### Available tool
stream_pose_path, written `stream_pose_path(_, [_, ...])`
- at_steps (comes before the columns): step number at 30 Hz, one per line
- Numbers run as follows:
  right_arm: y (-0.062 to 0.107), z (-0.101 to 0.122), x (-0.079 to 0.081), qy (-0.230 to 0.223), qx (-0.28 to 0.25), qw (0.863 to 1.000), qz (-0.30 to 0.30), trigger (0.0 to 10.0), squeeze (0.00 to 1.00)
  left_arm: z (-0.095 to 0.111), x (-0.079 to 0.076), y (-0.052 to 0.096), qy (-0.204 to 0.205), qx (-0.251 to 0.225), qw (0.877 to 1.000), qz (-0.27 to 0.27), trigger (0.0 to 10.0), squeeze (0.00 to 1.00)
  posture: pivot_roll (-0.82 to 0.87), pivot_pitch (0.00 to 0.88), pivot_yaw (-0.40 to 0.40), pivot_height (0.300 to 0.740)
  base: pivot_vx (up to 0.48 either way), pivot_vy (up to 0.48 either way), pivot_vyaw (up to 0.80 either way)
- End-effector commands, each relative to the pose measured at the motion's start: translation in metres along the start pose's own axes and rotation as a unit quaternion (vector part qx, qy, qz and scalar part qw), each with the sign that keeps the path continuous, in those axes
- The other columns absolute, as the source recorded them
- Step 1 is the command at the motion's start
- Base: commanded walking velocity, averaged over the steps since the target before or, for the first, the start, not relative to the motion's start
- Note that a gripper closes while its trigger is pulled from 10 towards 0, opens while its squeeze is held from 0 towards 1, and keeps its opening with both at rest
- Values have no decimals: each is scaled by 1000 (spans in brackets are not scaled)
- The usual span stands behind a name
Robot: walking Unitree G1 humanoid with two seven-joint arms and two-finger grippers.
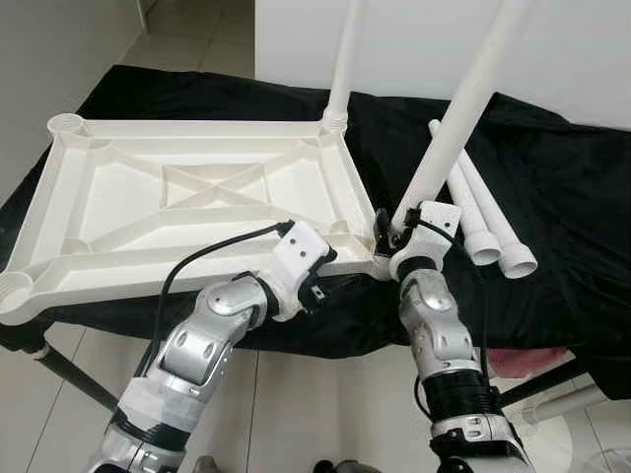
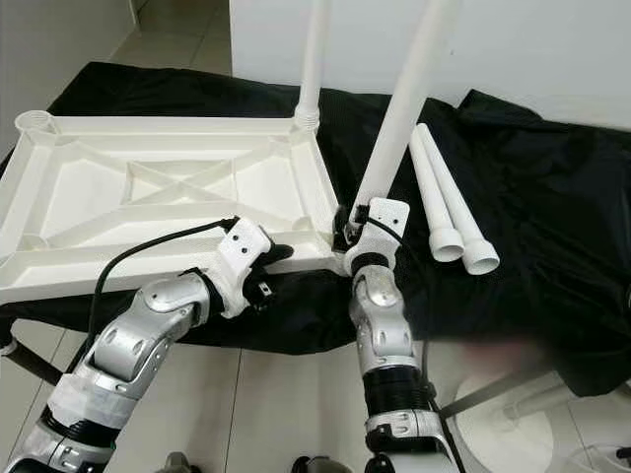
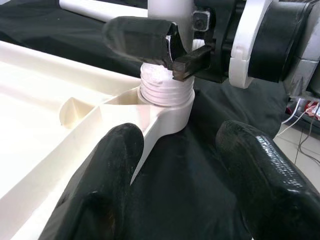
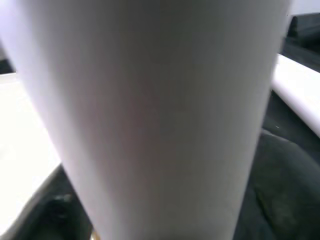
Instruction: Building children table
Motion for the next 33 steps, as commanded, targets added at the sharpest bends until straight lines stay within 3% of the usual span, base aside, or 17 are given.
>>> stream_pose_path(1, [-1,8,1,-4,-11,1000,13,10000,1000,-2,1,-1,5,7,1000,6,10000,0,31,100,-109,740,0,0,0])
stream_pose_path(3, [-1,8,2,-1,-7,999,33,10000,1000,-2,1,-1,5,7,1000,7,10000,0,33,101,-111,740,0,0,0])
stream_pose_path(4, [-1,7,2,3,0,999,53,10000,541,-2,2,-1,5,7,1000,7,10000,0,32,101,-109,740,0,0,0])
stream_pose_path(5, [-1,6,3,10,6,997,71,10000,184,-2,2,-1,5,7,1000,7,10000,0,32,101,-109,740,0,0,0])
stream_pose_path(6, [-1,6,3,10,6,997,71,10000,184,-2,2,-1,5,7,1000,7,10000,0,32,101,-109,740,0,0,0])
stream_pose_path(7, [-1,6,2,17,10,996,83,10000,0,-3,3,-1,5,7,1000,8,10000,0,32,99,-108,740,0,0,0])
stream_pose_path(15, [-4,5,3,57,29,984,168,10000,0,-2,3,-1,4,6,1000,8,10000,0,33,98,-105,740,0,0,0])
stream_pose_path(16, [-4,-1,5,73,54,972,219,10000,0,-2,4,-1,3,6,1000,8,10000,0,35,95,-101,740,0,0,0])
stream_pose_path(18, [-4,-1,5,73,54,972,219,10000,0,-2,4,-1,3,6,1000,8,10000,0,35,95,-101,740,0,0,0])
stream_pose_path(21, [-3,-7,6,88,76,959,259,10000,0,-1,5,-1,1,7,1000,8,10000,0,40,91,-98,740,0,0,0])
stream_pose_path(23, [-3,-7,6,88,76,959,259,10000,0,-1,5,-1,1,7,1000,8,10000,0,40,91,-98,740,0,0,0])
stream_pose_path(28, [-2,-15,7,93,111,943,300,10000,0,0,7,-1,-1,6,1000,9,10000,0,42,89,-96,740,0,0,0])
stream_pose_path(29, [-2,-18,6,103,121,938,309,8510,0,0,7,-1,-2,6,1000,9,10000,0,46,89,-97,740,0,0,0])
stream_pose_path(30, [-2,-18,6,103,121,938,309,8510,0,0,7,-1,-2,6,1000,9,10000,0,46,89,-97,740,0,0,0])
stream_pose_path(31, [-2,-20,4,112,129,933,316,4431,0,0,8,-1,-3,5,1000,9,10000,0,47,88,-97,740,0,0,0])
stream_pose_path(32, [-2,-20,4,112,129,933,316,4431,0,0,8,-1,-3,5,1000,9,10000,0,47,88,-97,740,0,0,0])
stream_pose_path(33, [-1,-22,2,118,135,930,320,2314,0,1,8,-1,-3,5,1000,10,10000,0,50,87,-98,740,0,0,0])
Point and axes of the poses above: a point about 5 cm out from each wrist's last joint towards the gripper, its own y axis pointing back from the gripper into the wrist, its own z axis along the axis of the wrist's last joint, x = y × z, the point moved 6 cm from there along -y, pointing out of the wrist towards the gripper, and after that the axes turned 12 degrees about -y, right-handed, at the moved point
